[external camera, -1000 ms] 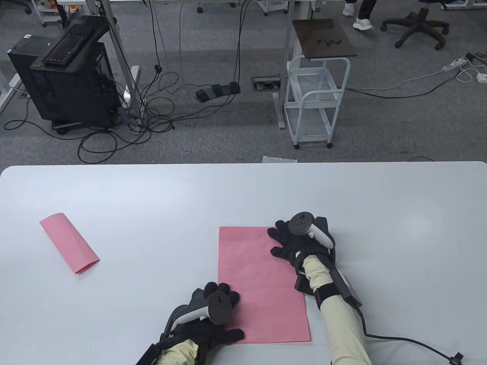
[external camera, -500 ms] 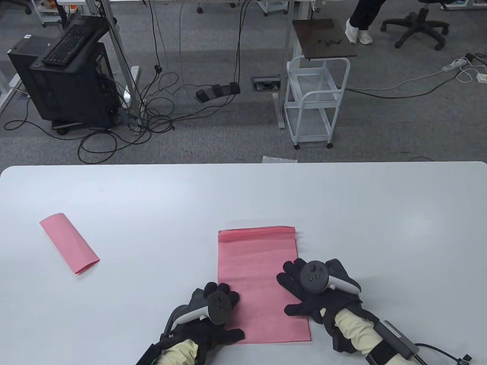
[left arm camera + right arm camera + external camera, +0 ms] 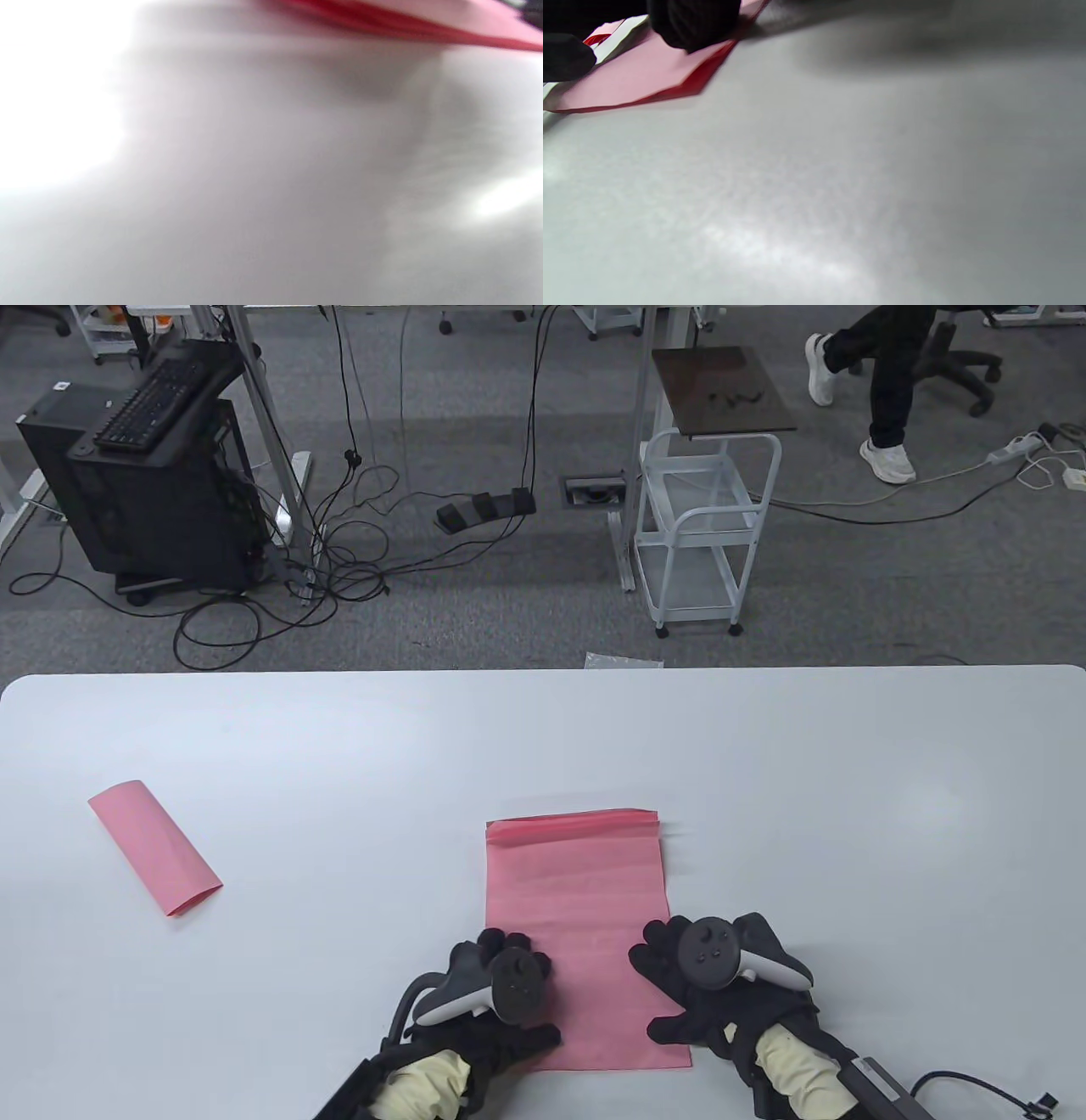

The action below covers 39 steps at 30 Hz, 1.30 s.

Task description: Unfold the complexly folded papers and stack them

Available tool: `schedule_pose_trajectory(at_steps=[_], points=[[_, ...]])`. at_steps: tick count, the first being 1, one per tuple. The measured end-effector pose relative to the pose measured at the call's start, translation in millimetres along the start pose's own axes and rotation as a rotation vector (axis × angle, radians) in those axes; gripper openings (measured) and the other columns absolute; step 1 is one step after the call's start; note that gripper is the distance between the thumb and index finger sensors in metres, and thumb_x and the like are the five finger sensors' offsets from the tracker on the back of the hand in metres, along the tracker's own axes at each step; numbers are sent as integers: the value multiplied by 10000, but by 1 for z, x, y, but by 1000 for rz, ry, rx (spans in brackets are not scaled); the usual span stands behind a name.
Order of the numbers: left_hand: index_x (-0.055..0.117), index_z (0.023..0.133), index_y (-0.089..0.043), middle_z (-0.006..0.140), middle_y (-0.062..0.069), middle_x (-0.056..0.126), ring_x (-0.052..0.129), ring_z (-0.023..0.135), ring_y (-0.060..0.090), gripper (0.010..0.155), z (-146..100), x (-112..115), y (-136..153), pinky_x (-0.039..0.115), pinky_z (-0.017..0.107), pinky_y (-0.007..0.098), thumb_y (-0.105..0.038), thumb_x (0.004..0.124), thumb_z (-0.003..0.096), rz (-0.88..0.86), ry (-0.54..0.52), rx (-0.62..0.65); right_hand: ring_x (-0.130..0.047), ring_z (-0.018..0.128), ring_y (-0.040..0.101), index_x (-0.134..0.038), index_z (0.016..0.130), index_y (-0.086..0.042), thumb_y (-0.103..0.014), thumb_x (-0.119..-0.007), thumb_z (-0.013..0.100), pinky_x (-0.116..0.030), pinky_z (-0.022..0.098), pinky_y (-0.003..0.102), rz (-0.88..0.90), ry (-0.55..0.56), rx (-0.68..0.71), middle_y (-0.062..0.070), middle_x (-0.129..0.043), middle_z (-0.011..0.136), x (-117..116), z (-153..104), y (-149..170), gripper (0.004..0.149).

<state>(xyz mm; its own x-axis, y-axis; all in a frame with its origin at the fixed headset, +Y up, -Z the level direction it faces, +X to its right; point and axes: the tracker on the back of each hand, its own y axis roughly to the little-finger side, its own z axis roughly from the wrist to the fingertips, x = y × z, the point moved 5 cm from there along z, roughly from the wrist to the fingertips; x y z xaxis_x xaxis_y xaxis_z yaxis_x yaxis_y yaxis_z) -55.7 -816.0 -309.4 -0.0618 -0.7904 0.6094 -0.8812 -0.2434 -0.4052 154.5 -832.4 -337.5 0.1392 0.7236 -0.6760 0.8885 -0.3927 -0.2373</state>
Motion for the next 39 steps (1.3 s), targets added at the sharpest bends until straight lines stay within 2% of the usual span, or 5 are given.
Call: schedule_pose_trajectory(at_steps=[6, 17, 25, 34, 39], points=[[13, 1081, -265, 1106, 6, -167, -195, 996, 333, 801, 20, 7, -44, -92, 650, 572, -597, 524, 562, 65, 31, 59, 129, 1006, 75, -171, 1046, -452, -546, -682, 470, 120, 676, 487, 27, -4, 4, -205, 26, 1116, -1, 0, 2, 775], [-33, 1036, -388, 1097, -136, -181, -205, 1019, 253, 843, -30, 17, 57, -105, 649, 585, -657, 558, 498, 30, 72, -122, 140, 1000, 61, -166, 1043, -459, -549, -679, 470, 129, 672, 473, 36, -7, 5, -221, 37, 1110, -2, -1, 3, 774], [17, 1068, -324, 1113, -50, -150, -199, 1006, 299, 842, -33, 6, 56, -98, 645, 585, -566, 633, 549, 33, 140, -117, 143, 998, 60, -164, 1041, -461, -548, -678, 470, 147, 667, 471, 40, -9, 3, -224, 41, 1107, -2, 0, 3, 773], [-1, 1043, -385, 1103, -119, -154, -156, 1048, 240, 764, 35, -3, -26, -91, 668, 580, -594, 536, 541, 238, 135, 119, 152, 993, 53, -158, 1039, -462, -548, -677, 471, 153, 661, 463, 52, -13, 5, -232, 50, 1103, -2, 0, 3, 775], [-4, 1027, -428, 1098, -186, -139, -111, 1081, 167, 705, 47, -23, 14, -86, 678, 577, -615, 471, 542, 128, 78, -6, 156, 992, 52, -153, 1041, -461, -548, -674, 474, 155, 661, 461, 53, -15, 6, -228, 55, 1103, -2, 0, 3, 775]])
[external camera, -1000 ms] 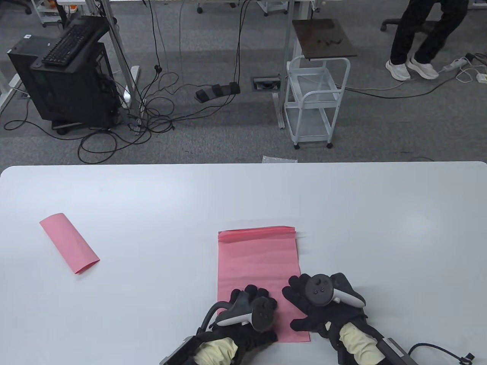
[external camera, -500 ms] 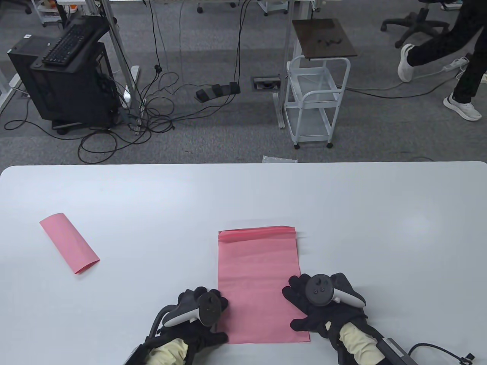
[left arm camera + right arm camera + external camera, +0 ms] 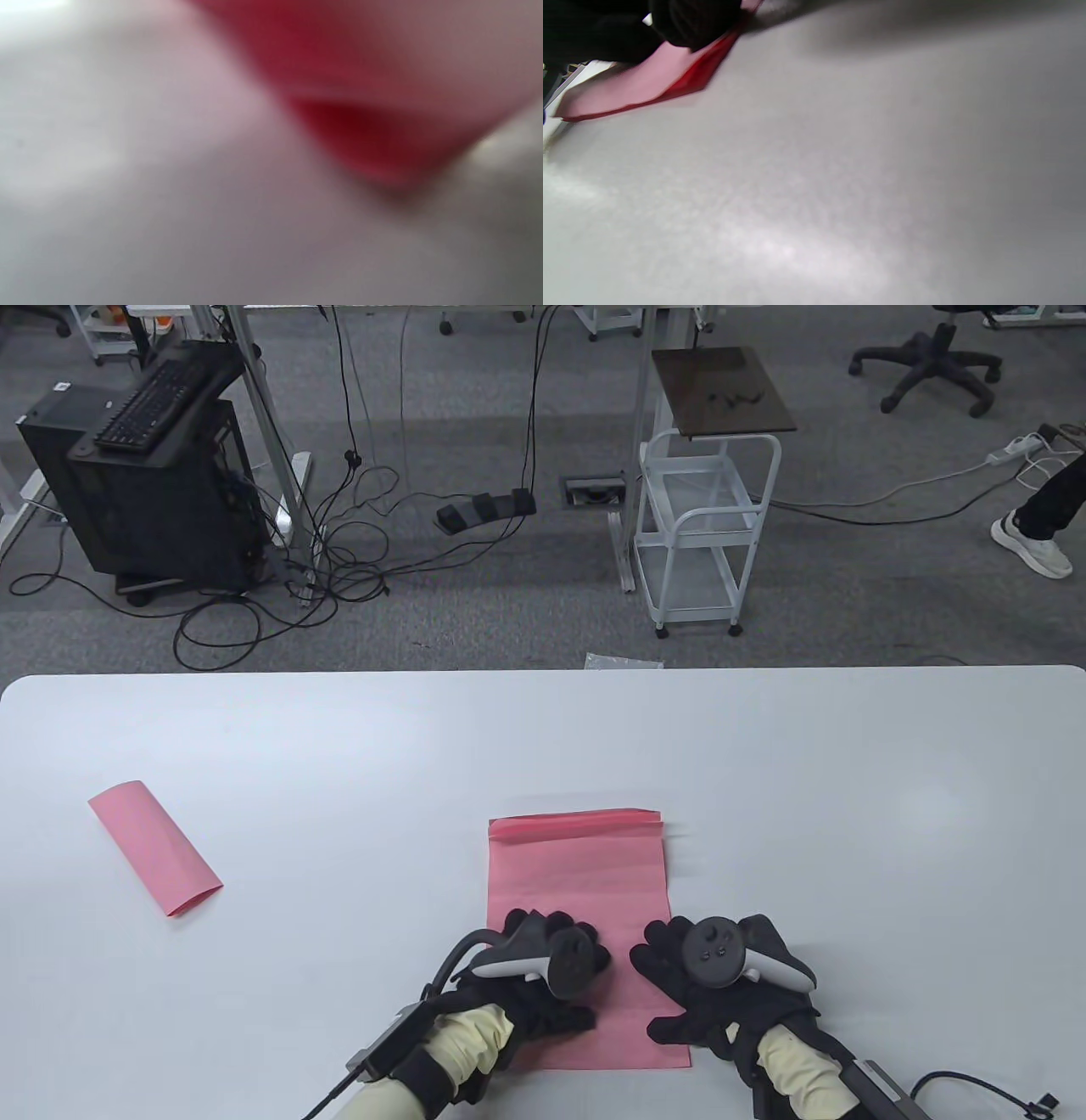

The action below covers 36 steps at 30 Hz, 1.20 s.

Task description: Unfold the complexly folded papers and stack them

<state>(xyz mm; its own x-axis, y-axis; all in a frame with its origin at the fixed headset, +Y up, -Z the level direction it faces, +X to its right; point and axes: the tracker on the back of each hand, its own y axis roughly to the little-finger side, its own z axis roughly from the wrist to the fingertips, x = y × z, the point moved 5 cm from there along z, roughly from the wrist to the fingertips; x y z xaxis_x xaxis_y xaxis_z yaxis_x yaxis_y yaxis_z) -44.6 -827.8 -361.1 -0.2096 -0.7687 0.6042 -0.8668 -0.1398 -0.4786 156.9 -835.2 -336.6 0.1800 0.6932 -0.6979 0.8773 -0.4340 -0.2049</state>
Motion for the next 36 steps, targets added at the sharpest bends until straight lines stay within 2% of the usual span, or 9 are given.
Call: schedule_pose_trajectory(at_steps=[4, 8, 13, 15, 18, 20, 22, 27, 36], points=[[64, 1028, -466, 1110, -225, -95, -80, 1096, 131, 621, -5, -9, 64, -83, 685, 567, -559, 471, 567, -173, -56, -172, 156, 993, 53, -152, 1041, -461, -548, -674, 474, 155, 661, 462, -1, 0, 0, -228, 56, 1103, 0, 0, 0, 775], [84, 1022, -492, 1108, -254, -80, -82, 1094, 128, 595, -9, -10, 90, -91, 684, 559, -539, 469, 570, -254, -72, -245, 153, 994, 55, -154, 1041, -460, -549, -673, 474, 153, 662, 464, -3, 3, -2, -226, 53, 1104, 0, 0, 0, 774], [154, 1074, -398, 1157, -134, -6, -34, 1103, 202, 615, -13, -21, 76, -58, 693, 566, -477, 513, 581, -197, -122, -235, 156, 992, 55, -152, 1041, -461, -548, -673, 474, 155, 659, 464, -1, 1, -2, -228, 57, 1102, 0, 0, 0, 775], [80, 1060, -415, 1131, -107, -99, -90, 1078, 248, 672, -13, -24, 54, -32, 720, 561, -526, 527, 571, -126, -148, -130, 158, 991, 55, -150, 1040, -461, -548, -672, 475, 156, 658, 464, -1, -1, -1, -227, 58, 1102, 0, 0, 0, 775], [62, 1046, -456, 1102, -142, -158, -118, 1075, 215, 680, -7, -20, 7, -22, 759, 514, -549, 530, 562, -14, -94, 55, 158, 991, 56, -147, 1041, -460, -547, -672, 476, 158, 657, 464, -1, -1, -1, -228, 59, 1102, 0, 0, 0, 776], [53, 1048, -444, 1099, -154, -155, -128, 1069, 204, 688, 2, -13, -10, -36, 749, 512, -554, 527, 562, 46, -2, 96, 160, 990, 54, -145, 1040, -461, -547, -671, 476, 159, 657, 463, -1, -1, -1, -228, 60, 1101, 0, 0, 0, 776], [22, 1032, -440, 1090, -157, -159, -125, 1067, 200, 695, 12, -11, -15, -38, 747, 508, -572, 505, 551, 77, 17, 83, 159, 990, 55, -154, 1040, -457, -547, -672, 476, 158, 657, 463, 1, -3, 0, -226, 61, 1102, -1, 0, 0, 772], [15, 1012, -474, 1089, -216, -147, -139, 1069, 145, 690, 36, -25, -4, -49, 748, 512, -632, 480, 528, -10, -8, 37, 161, 990, 57, -151, 1042, -455, -547, -672, 476, 159, 656, 464, 1, -3, 0, -227, 62, 1101, -1, 0, 0, 774], [50, 1009, -481, 1090, -236, -119, -112, 1078, 110, 675, 65, -63, 69, -55, 742, 507, -652, 473, 511, -209, -65, -228, 157, 992, 59, -146, 1042, -457, -549, -669, 476, 155, 658, 466, -2, 0, -1, -223, 60, 1104, -1, 1, 0, 776]])
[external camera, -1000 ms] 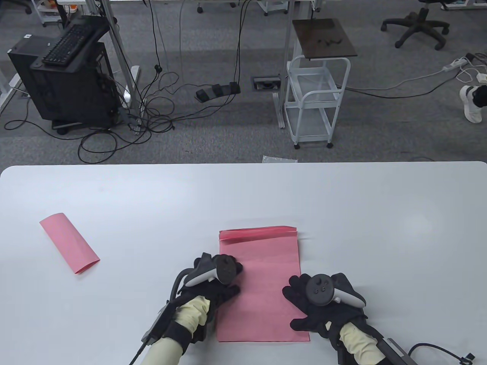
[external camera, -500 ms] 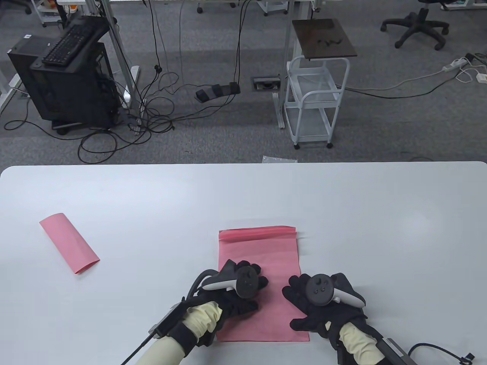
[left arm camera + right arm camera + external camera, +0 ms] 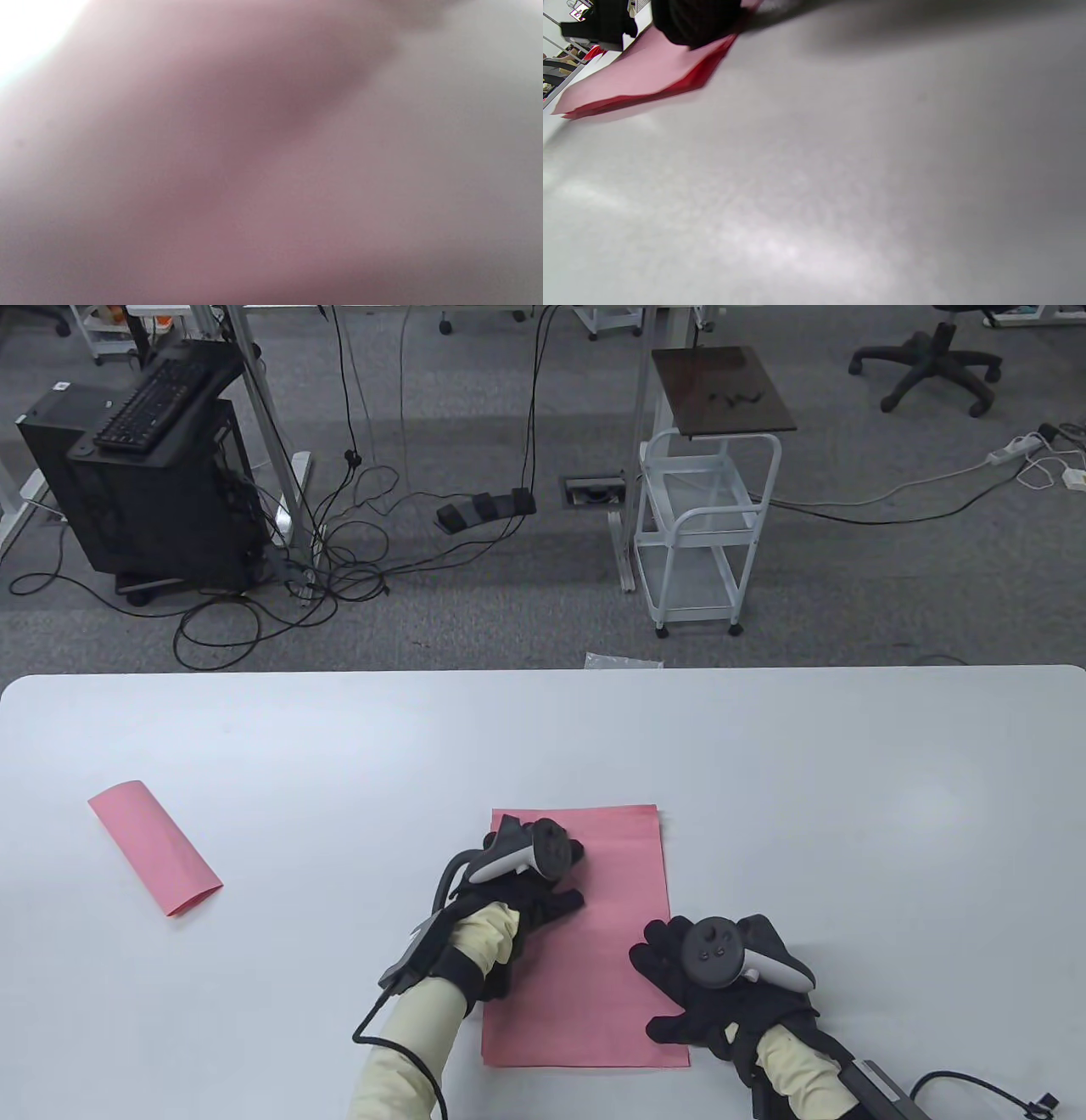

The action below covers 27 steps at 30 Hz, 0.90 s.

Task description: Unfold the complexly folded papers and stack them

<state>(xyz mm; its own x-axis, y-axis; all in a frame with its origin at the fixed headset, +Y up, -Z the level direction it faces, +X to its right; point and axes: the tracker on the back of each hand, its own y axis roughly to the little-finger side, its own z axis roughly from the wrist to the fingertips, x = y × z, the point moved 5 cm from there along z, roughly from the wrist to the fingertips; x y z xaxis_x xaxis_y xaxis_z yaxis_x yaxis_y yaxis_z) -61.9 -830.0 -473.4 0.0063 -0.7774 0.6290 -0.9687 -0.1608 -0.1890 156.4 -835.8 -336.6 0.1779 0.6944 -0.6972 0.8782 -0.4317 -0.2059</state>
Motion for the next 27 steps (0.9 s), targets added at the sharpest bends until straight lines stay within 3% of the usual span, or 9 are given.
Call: schedule_pose_trajectory(at_steps=[3, 12, 19, 24, 27], points=[[60, 1015, -485, 1098, -245, -108, -100, 1091, 107, 668, 2, -7, 13, -55, 744, 512, -639, 482, 520, -14, -5, -37, 156, 992, 59, -149, 1041, -458, -546, -671, 477, 156, 657, 465, 3, -2, 1, -223, 59, 1104, 0, 0, 0, 774], [128, 1053, -436, 1132, -190, -52, -68, 1096, 159, 665, -1, -10, 10, -33, 741, 525, -582, 530, 544, -96, -40, -1, 100, 1016, 123, -192, 1061, -411, -517, -674, 491, 107, 680, 492, -18, 36, 14, -162, -15, 1130, 5, -2, -6, 754], [47, 1054, -415, 1119, -116, -130, -126, 1067, 225, 735, -34, -35, 15, -54, 717, 552, -579, 550, 543, -75, -204, 46, 95, 1030, 119, -212, 1059, -438, -512, -636, 512, 114, 674, 489, 22, 126, 36, -170, -29, 1146, 22, -16, -18, 696], [64, 1069, -393, 1140, -85, -102, -106, 1076, 253, 759, -70, -60, 74, -44, 716, 567, -571, 580, 543, -91, -329, -100, 101, 1029, 119, -210, 1063, -429, -514, -641, 509, 118, 672, 491, 15, 211, 46, -164, -28, 1148, 37, -35, -32, 707], [74, 1072, -383, 1150, -77, -77, -82, 1087, 263, 778, -95, -66, 131, -30, 722, 577, -561, 612, 539, -120, -408, -243, 99, 1030, 121, -210, 1065, -423, -515, -643, 509, 117, 672, 492, 24, 243, 50, -158, -32, 1151, 41, -45, -38, 711]])
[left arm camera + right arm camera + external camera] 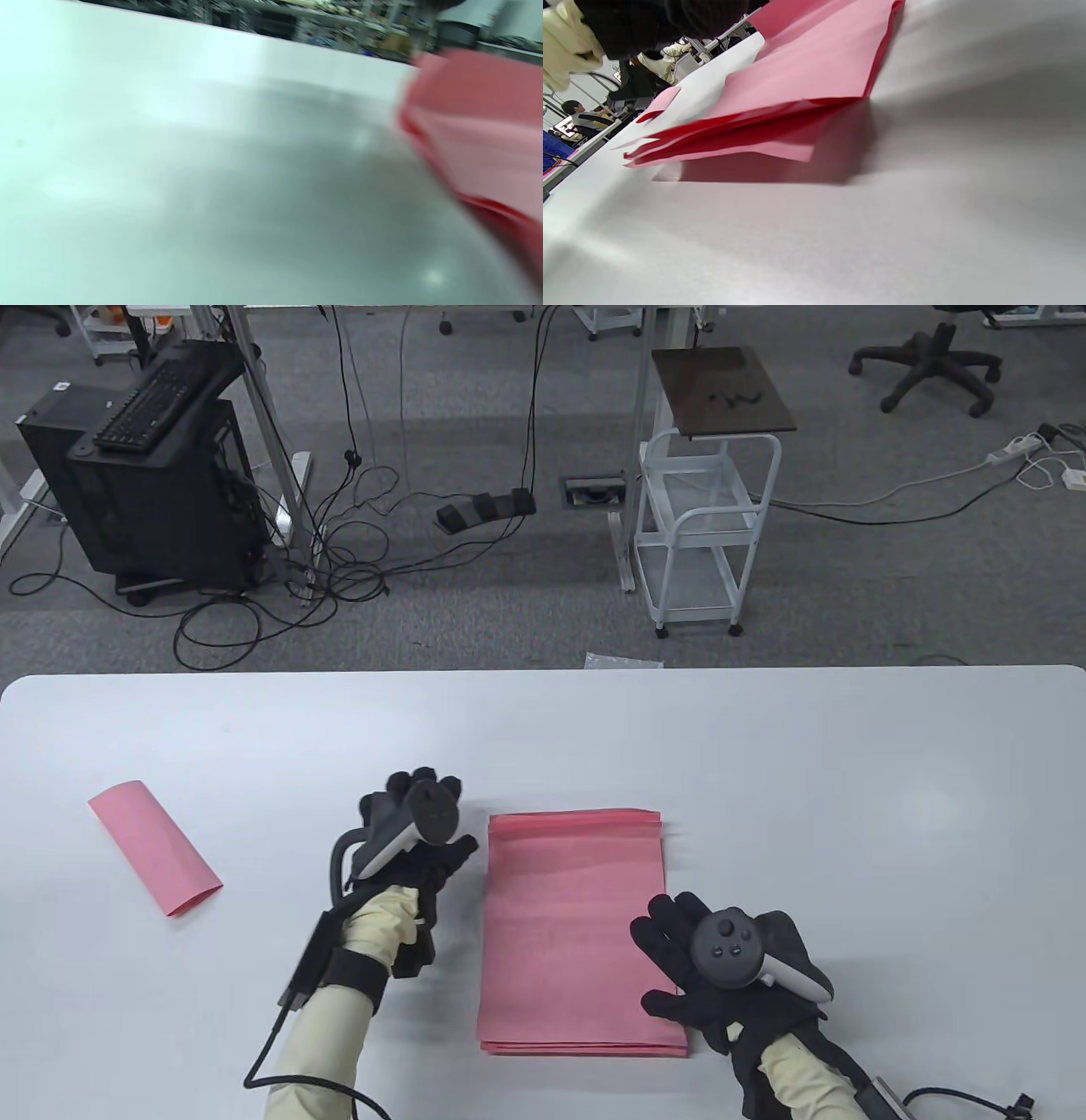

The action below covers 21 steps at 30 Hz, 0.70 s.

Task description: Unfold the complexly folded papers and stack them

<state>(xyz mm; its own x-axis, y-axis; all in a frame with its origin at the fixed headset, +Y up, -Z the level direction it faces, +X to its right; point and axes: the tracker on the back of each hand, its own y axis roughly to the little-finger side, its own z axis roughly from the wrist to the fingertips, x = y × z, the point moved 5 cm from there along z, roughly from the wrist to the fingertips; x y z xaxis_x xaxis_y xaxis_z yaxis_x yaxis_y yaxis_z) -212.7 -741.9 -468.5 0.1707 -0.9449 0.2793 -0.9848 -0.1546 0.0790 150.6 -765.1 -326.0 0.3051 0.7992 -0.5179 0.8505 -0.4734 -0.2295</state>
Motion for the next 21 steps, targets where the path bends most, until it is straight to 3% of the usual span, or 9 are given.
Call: schedule_pose_trajectory(at_steps=[3, 6, 11, 15, 18, 21], points=[[74, 1082, -345, 1164, -34, -49, -41, 1096, 306, 833, -8, -15, 67, 8, 726, 601, -567, 653, 526, 31, -96, -178, 97, 1031, 124, -212, 1068, -419, -515, -642, 510, 117, 671, 492, 25, 17, -1, -153, -35, 1153, 0, -5, -3, 710], [61, 1084, -314, 1162, 4, -50, -25, 1092, 345, 876, -16, -20, 124, 32, 728, 617, -570, 678, 518, 36, -121, -347, 96, 1032, 125, -214, 1069, -416, -514, -641, 510, 118, 670, 492, 25, 22, -14, -150, -36, 1154, -3, -6, -2, 710], [38, 1080, -278, 1156, 70, -47, 19, 1088, 408, 920, -26, -8, 201, 110, 743, 643, -574, 696, 511, -34, -88, -545, 96, 1031, 124, -213, 1067, -417, -513, -642, 510, 119, 669, 492, 40, 27, -24, -150, -36, 1154, -6, -5, -3, 711], [-78, 1034, -252, 1116, 134, -118, -9, 1060, 456, 995, -27, 9, 231, 148, 742, 668, -590, 698, 512, -96, -5, -639, 96, 1031, 124, -213, 1067, -416, -513, -643, 509, 120, 668, 492, 46, 51, -37, -150, -38, 1154, -6, -4, -2, 710], [-91, 1024, -229, 1105, 177, -117, -9, 1044, 491, 1001, -26, 21, 245, 161, 738, 676, -586, 697, 519, -71, 74, -696, 95, 1031, 125, -213, 1067, -415, -511, -643, 510, 121, 668, 492, 42, 58, -55, -149, -38, 1154, -6, -5, 3, 710], [-59, 1039, -193, 1115, 222, -62, 43, 1040, 530, 975, -25, 24, 253, 210, 733, 696, -578, 676, 527, -132, 75, -713, 94, 1032, 125, -214, 1066, -416, -511, -643, 510, 121, 667, 493, 57, 62, -62, -147, -39, 1155, -6, -5, 6, 709]])
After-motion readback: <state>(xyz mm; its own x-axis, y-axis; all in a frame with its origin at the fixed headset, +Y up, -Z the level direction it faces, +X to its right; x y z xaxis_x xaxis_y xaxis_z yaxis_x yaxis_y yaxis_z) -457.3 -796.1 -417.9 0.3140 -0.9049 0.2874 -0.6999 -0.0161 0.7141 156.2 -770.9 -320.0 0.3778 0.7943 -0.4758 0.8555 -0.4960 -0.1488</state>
